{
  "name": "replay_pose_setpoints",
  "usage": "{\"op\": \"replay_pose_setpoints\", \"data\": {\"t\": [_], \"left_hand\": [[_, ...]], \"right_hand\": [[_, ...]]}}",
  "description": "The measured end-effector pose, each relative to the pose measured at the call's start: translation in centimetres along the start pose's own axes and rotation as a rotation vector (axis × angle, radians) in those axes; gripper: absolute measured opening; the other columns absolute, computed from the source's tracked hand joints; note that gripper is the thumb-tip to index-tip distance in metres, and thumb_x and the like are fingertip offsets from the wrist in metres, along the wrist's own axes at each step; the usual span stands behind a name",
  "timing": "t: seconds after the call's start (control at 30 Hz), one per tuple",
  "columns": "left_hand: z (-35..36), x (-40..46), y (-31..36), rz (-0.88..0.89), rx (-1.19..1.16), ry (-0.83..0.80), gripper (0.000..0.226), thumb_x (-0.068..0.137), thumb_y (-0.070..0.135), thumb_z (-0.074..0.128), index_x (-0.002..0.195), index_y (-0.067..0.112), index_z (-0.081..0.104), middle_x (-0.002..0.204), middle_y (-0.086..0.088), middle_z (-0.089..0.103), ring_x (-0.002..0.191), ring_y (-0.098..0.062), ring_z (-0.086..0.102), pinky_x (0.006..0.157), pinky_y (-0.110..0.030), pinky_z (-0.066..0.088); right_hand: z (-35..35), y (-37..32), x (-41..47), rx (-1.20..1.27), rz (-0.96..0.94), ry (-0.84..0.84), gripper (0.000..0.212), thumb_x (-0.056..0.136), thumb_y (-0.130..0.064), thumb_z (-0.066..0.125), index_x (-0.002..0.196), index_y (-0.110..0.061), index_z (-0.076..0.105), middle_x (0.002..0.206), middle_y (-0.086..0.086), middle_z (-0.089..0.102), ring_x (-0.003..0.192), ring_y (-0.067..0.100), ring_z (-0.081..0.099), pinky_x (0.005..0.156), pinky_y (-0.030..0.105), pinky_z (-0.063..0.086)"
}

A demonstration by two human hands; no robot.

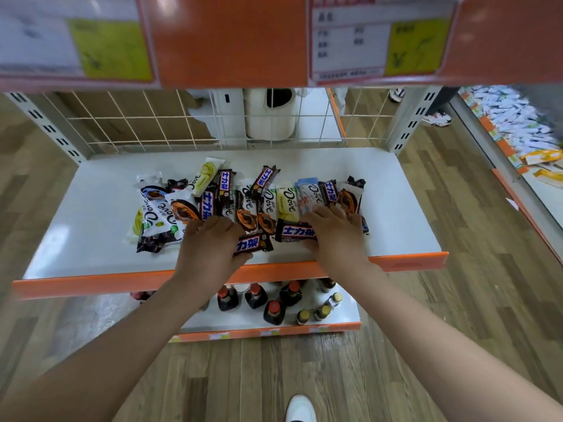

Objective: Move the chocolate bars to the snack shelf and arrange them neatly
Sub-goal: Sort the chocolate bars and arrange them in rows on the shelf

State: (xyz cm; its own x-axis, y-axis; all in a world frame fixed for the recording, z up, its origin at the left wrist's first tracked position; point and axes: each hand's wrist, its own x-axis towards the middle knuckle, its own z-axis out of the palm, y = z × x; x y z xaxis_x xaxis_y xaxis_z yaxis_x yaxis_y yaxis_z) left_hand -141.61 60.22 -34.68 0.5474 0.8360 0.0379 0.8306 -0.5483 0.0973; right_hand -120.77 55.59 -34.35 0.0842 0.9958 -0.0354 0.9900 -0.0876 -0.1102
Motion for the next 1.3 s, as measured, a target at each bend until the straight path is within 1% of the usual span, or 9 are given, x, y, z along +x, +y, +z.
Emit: {"op": "replay_pose_setpoints", "data": {"t": [0.1,0.23,0.4,0.53,0.67,0.83,0.97,1.1,1.3], "left_hand": [[-2.0,-1.1,0.5,0.032,0.053,-0.015,0.041,0.086,0.049,0.054,0.116,0.022,0.059,0.120,0.004,0.057,0.119,-0.019,0.046,0.099,-0.037,0.029],[-5.2,-2.9,1.3,0.048,0.094,-0.033,0.040,0.086,0.052,0.050,0.117,0.027,0.055,0.123,0.008,0.054,0.119,-0.015,0.044,0.098,-0.035,0.029],[-8.6,-6.0,2.0,0.071,0.024,0.006,0.042,0.084,0.049,0.054,0.118,0.025,0.056,0.118,0.005,0.055,0.118,-0.017,0.044,0.098,-0.035,0.028],[-11.6,-8.3,1.9,0.071,-0.008,0.057,0.041,0.083,0.047,0.057,0.115,0.022,0.060,0.114,0.005,0.058,0.114,-0.017,0.048,0.095,-0.037,0.032],[-14.3,-10.2,1.5,0.058,0.012,0.049,0.040,0.083,0.050,0.054,0.115,0.026,0.057,0.113,0.009,0.057,0.113,-0.015,0.047,0.094,-0.035,0.032],[-17.7,-12.2,1.2,0.041,-0.021,0.099,0.038,0.080,0.046,0.061,0.113,0.026,0.061,0.111,0.007,0.060,0.110,-0.016,0.050,0.093,-0.037,0.034],[-20.5,-13.6,1.3,0.049,-0.010,0.159,0.035,0.079,0.045,0.063,0.107,0.025,0.064,0.103,0.007,0.063,0.104,-0.018,0.054,0.088,-0.036,0.037],[-23.6,-15.0,1.3,0.067,-0.001,0.230,0.032,0.069,0.043,0.073,0.094,0.024,0.068,0.089,0.007,0.065,0.088,-0.016,0.061,0.077,-0.035,0.045],[-28.1,-16.3,-0.4,0.101,0.047,0.286,0.035,0.062,0.046,0.078,0.088,0.024,0.069,0.082,0.009,0.065,0.079,-0.014,0.062,0.071,-0.032,0.048]], "right_hand": [[-2.0,-0.8,-1.7,-0.023,-0.009,0.025,0.045,0.088,-0.033,0.059,0.131,-0.025,0.048,0.140,-0.005,0.044,0.129,0.019,0.036,0.099,0.041,0.030],[-5.0,-1.9,-4.3,-0.040,0.006,0.036,0.042,0.089,-0.032,0.056,0.130,-0.030,0.048,0.138,-0.006,0.045,0.128,0.021,0.038,0.098,0.041,0.031],[-8.3,-3.3,-7.7,-0.061,0.008,0.052,0.049,0.090,-0.031,0.057,0.136,-0.034,0.041,0.142,-0.008,0.041,0.129,0.019,0.036,0.096,0.040,0.030],[-11.1,-4.6,-9.7,-0.039,-0.003,0.052,0.050,0.088,-0.041,0.056,0.135,-0.033,0.041,0.142,-0.010,0.040,0.132,0.018,0.031,0.095,0.039,0.027],[-13.4,-6.0,-11.6,-0.042,-0.026,0.091,0.048,0.087,-0.042,0.057,0.132,-0.031,0.045,0.132,-0.009,0.047,0.125,0.018,0.037,0.091,0.038,0.029],[-15.9,-7.8,-13.5,0.012,-0.058,0.126,0.041,0.087,-0.042,0.058,0.126,-0.032,0.049,0.127,-0.012,0.050,0.120,0.014,0.041,0.092,0.036,0.028],[-17.9,-9.2,-14.6,0.042,-0.079,0.165,0.039,0.086,-0.042,0.059,0.124,-0.034,0.051,0.125,-0.015,0.051,0.120,0.012,0.041,0.090,0.033,0.025],[-19.9,-10.4,-15.6,0.082,-0.078,0.193,0.038,0.086,-0.043,0.059,0.123,-0.038,0.051,0.121,-0.020,0.052,0.119,0.008,0.042,0.088,0.030,0.022],[-23.4,-12.2,-16.1,0.097,-0.103,0.266,0.034,0.082,-0.042,0.063,0.116,-0.038,0.056,0.114,-0.021,0.055,0.113,0.008,0.047,0.081,0.027,0.020]]}}
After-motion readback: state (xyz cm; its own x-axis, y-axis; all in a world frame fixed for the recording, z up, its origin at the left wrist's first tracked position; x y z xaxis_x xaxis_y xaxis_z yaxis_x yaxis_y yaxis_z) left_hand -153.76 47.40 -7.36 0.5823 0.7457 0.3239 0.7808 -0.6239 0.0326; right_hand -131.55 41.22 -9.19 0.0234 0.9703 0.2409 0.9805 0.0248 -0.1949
